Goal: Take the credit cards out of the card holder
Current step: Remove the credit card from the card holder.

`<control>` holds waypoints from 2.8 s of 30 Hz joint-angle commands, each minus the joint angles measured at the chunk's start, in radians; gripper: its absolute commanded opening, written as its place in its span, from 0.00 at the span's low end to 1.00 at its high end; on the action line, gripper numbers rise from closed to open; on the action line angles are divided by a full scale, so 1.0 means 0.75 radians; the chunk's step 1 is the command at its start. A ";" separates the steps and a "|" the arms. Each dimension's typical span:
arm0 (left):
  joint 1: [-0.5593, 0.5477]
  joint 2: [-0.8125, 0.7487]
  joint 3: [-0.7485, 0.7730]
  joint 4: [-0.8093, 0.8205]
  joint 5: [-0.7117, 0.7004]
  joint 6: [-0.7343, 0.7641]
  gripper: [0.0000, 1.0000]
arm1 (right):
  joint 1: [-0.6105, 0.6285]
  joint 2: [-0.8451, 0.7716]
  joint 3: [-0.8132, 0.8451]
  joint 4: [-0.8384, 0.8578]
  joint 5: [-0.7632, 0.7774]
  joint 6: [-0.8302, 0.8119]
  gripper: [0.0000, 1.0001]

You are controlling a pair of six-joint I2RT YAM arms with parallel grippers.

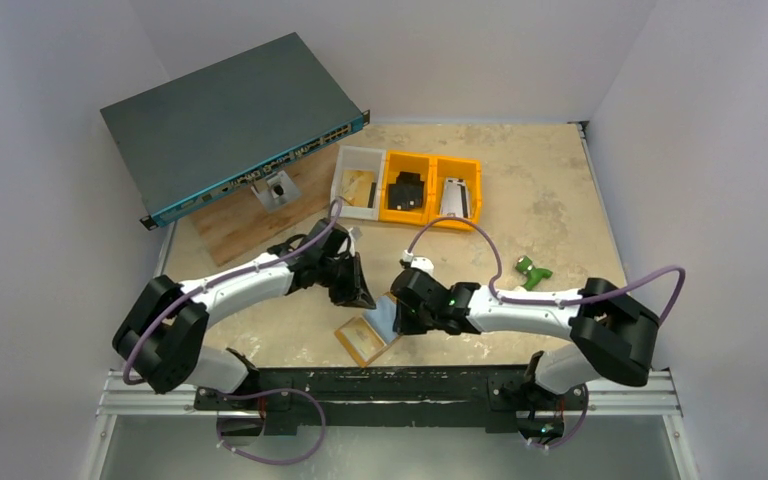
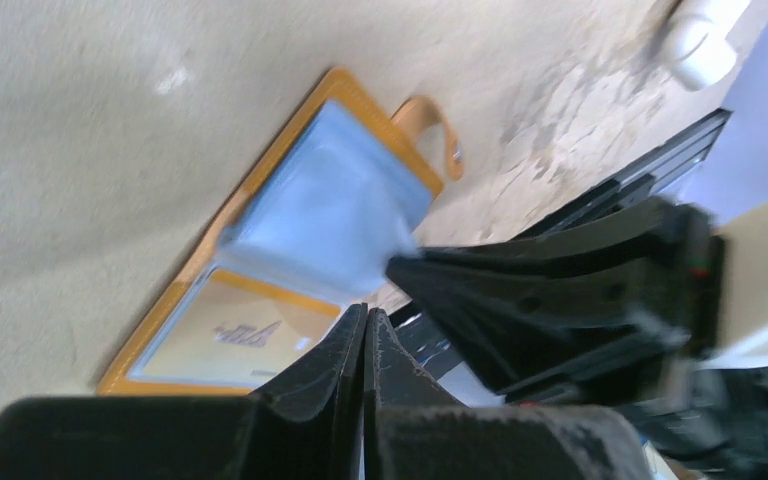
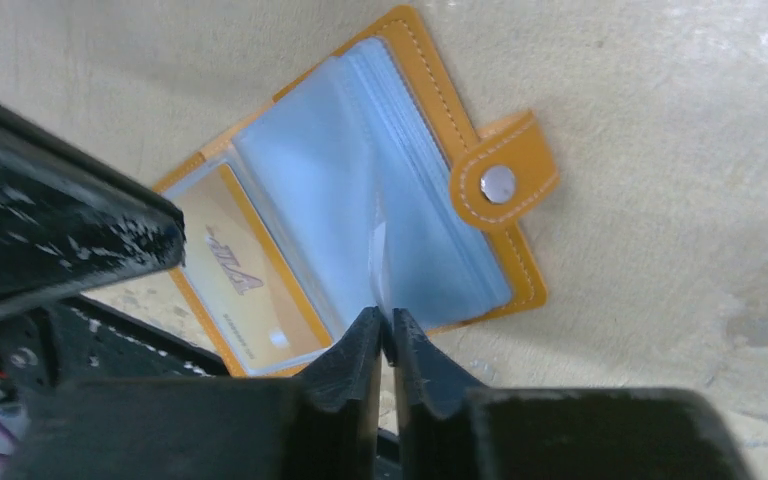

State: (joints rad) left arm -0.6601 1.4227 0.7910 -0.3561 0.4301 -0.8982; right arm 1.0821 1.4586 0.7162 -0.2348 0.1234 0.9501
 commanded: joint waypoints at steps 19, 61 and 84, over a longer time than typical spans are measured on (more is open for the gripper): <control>-0.043 -0.175 -0.339 -0.169 -0.286 0.016 0.00 | 0.037 0.047 0.279 0.027 -0.105 -0.293 0.46; 0.022 0.054 0.056 -0.147 -0.272 0.074 0.00 | -0.261 0.223 0.069 0.252 -0.459 -0.179 0.50; -0.024 0.331 0.043 -0.147 -0.272 0.074 0.00 | -0.319 0.258 -0.087 0.470 -0.554 -0.076 0.38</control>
State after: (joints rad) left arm -0.6682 1.6104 0.8337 -0.4934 0.2493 -0.8669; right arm 0.8497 1.6215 0.7021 0.0948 -0.2726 0.8822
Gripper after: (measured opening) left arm 0.003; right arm 0.400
